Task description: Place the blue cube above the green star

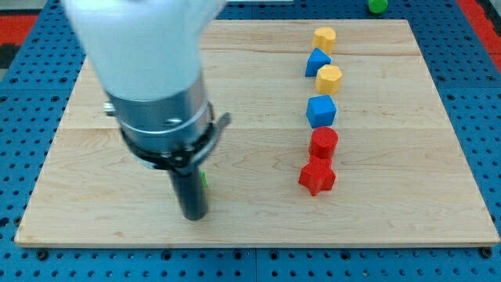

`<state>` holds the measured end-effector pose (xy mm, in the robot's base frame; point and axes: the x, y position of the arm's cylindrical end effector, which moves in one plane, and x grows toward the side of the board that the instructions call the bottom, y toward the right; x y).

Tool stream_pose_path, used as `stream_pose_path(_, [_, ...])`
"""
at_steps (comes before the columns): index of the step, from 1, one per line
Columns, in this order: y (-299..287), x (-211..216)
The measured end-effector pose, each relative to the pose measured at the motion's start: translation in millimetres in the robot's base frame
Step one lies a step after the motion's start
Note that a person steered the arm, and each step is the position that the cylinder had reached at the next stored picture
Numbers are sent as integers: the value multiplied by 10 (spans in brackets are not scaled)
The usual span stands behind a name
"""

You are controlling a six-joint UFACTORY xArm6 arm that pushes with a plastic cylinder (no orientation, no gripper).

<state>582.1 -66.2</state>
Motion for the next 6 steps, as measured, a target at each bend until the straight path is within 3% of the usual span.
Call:
stream_pose_path(1, [786,235])
stream_pose_path(2, [1486,181])
stream_pose_path(3, [2136,-116])
stream_pose_path(5, [2717,-1508])
stream_pose_path(6, [2872,-1710])
